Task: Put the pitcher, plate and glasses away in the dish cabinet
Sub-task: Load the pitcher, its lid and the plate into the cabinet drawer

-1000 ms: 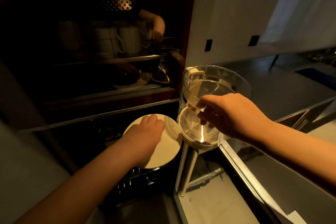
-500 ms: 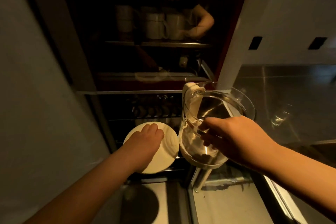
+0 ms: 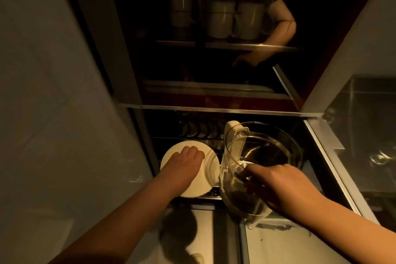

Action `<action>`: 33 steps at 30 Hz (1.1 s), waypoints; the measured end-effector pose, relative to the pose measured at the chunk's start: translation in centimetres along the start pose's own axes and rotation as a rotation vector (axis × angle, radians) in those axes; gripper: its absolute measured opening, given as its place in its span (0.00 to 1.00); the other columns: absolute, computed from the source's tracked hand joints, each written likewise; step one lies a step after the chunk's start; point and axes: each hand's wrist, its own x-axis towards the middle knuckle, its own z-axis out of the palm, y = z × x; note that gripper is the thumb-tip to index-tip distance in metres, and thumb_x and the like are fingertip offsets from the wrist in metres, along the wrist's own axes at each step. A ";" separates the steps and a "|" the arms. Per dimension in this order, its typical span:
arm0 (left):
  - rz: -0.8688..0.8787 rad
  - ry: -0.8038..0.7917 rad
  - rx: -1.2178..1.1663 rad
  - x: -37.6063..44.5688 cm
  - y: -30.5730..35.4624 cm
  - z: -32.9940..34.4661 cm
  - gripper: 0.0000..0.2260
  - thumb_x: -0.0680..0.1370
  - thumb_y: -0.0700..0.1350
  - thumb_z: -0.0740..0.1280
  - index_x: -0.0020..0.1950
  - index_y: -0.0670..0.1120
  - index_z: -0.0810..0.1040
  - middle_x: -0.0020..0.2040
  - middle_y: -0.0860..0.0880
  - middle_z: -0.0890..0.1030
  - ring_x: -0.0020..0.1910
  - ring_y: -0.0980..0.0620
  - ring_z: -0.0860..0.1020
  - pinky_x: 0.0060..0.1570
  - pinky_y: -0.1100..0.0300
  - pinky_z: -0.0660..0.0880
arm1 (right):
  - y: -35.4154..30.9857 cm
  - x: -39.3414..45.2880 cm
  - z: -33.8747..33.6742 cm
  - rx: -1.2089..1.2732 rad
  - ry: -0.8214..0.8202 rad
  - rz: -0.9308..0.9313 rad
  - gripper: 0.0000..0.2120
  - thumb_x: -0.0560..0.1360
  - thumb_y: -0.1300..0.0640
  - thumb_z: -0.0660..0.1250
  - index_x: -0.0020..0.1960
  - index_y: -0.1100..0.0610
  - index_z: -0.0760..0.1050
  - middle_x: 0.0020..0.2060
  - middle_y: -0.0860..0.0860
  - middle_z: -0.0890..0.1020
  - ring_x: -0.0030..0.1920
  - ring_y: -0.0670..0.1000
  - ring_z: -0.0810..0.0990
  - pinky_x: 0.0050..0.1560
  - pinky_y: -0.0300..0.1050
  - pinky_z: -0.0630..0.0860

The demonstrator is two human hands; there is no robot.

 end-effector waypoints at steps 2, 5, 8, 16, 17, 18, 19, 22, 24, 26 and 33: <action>0.002 -0.009 0.002 1.4 -0.8 0.4 0.21 0.76 0.41 0.64 0.67 0.47 0.62 0.63 0.47 0.66 0.61 0.48 0.65 0.51 0.55 0.66 | 0.6 1.3 0.6 -0.013 0.007 0.010 0.16 0.78 0.47 0.59 0.65 0.42 0.64 0.49 0.44 0.81 0.48 0.45 0.80 0.46 0.36 0.72; 0.016 -0.014 0.000 3.3 -2.0 1.1 0.21 0.76 0.41 0.65 0.67 0.47 0.62 0.64 0.47 0.66 0.61 0.48 0.65 0.51 0.56 0.66 | 1.5 3.2 1.8 -0.041 0.012 0.015 0.16 0.77 0.47 0.60 0.65 0.42 0.64 0.47 0.43 0.81 0.46 0.45 0.80 0.41 0.35 0.68; 0.041 -0.001 0.000 4.6 -3.0 1.9 0.21 0.76 0.40 0.64 0.67 0.47 0.62 0.63 0.48 0.66 0.61 0.48 0.65 0.52 0.56 0.67 | 2.5 4.5 3.2 -0.051 -0.001 0.012 0.18 0.77 0.49 0.63 0.65 0.42 0.63 0.46 0.42 0.82 0.44 0.44 0.80 0.39 0.34 0.65; 0.076 0.009 -0.030 7.1 -4.5 3.7 0.16 0.79 0.40 0.59 0.67 0.47 0.63 0.65 0.47 0.66 0.64 0.48 0.65 0.55 0.57 0.66 | 4.0 7.0 6.3 -0.044 -0.007 0.034 0.24 0.76 0.51 0.65 0.68 0.42 0.60 0.47 0.44 0.82 0.45 0.45 0.80 0.42 0.35 0.69; 0.076 0.007 -0.034 7.4 -4.6 4.0 0.17 0.78 0.39 0.60 0.67 0.46 0.64 0.66 0.47 0.66 0.64 0.48 0.65 0.55 0.56 0.67 | 4.1 7.2 6.6 -0.046 -0.009 0.038 0.25 0.76 0.51 0.65 0.69 0.42 0.59 0.47 0.44 0.81 0.46 0.45 0.80 0.43 0.36 0.71; 0.074 0.005 -0.036 7.7 -4.8 4.2 0.18 0.78 0.38 0.61 0.67 0.46 0.64 0.66 0.47 0.67 0.63 0.48 0.66 0.55 0.56 0.67 | 4.3 7.3 7.0 -0.047 -0.011 0.040 0.25 0.76 0.51 0.64 0.70 0.42 0.59 0.48 0.44 0.81 0.46 0.45 0.80 0.44 0.38 0.73; 0.072 0.004 -0.037 7.9 -4.9 4.5 0.19 0.77 0.37 0.62 0.67 0.46 0.64 0.65 0.46 0.67 0.63 0.48 0.66 0.55 0.56 0.68 | 4.3 7.4 7.4 -0.048 -0.010 0.042 0.25 0.77 0.50 0.63 0.70 0.43 0.58 0.47 0.45 0.81 0.46 0.45 0.80 0.44 0.39 0.73; 0.066 -0.011 -0.043 8.3 -4.9 5.4 0.19 0.77 0.36 0.62 0.66 0.45 0.64 0.65 0.46 0.68 0.63 0.48 0.66 0.55 0.56 0.69 | 4.3 7.4 8.0 -0.032 0.004 0.058 0.25 0.78 0.51 0.62 0.71 0.43 0.58 0.48 0.44 0.81 0.47 0.44 0.80 0.46 0.37 0.74; 0.058 -0.030 -0.045 8.5 -4.9 6.1 0.18 0.76 0.36 0.62 0.65 0.45 0.65 0.64 0.46 0.69 0.62 0.47 0.67 0.53 0.56 0.69 | 4.2 7.3 8.3 -0.013 0.020 0.076 0.23 0.77 0.51 0.63 0.69 0.43 0.61 0.47 0.44 0.81 0.46 0.43 0.80 0.44 0.35 0.71; 0.042 -0.043 -0.048 8.6 -4.9 6.8 0.17 0.76 0.35 0.63 0.63 0.45 0.65 0.62 0.46 0.69 0.60 0.48 0.67 0.50 0.56 0.68 | 4.0 7.2 8.4 -0.009 0.038 0.092 0.21 0.77 0.51 0.63 0.67 0.43 0.63 0.45 0.44 0.81 0.44 0.44 0.80 0.40 0.34 0.66; -0.027 -0.022 -0.065 9.8 -4.7 7.7 0.20 0.75 0.40 0.67 0.64 0.46 0.65 0.63 0.47 0.69 0.60 0.47 0.68 0.53 0.57 0.68 | 4.0 7.3 8.6 0.052 0.027 0.114 0.19 0.77 0.52 0.63 0.66 0.45 0.66 0.47 0.45 0.82 0.47 0.45 0.81 0.49 0.40 0.76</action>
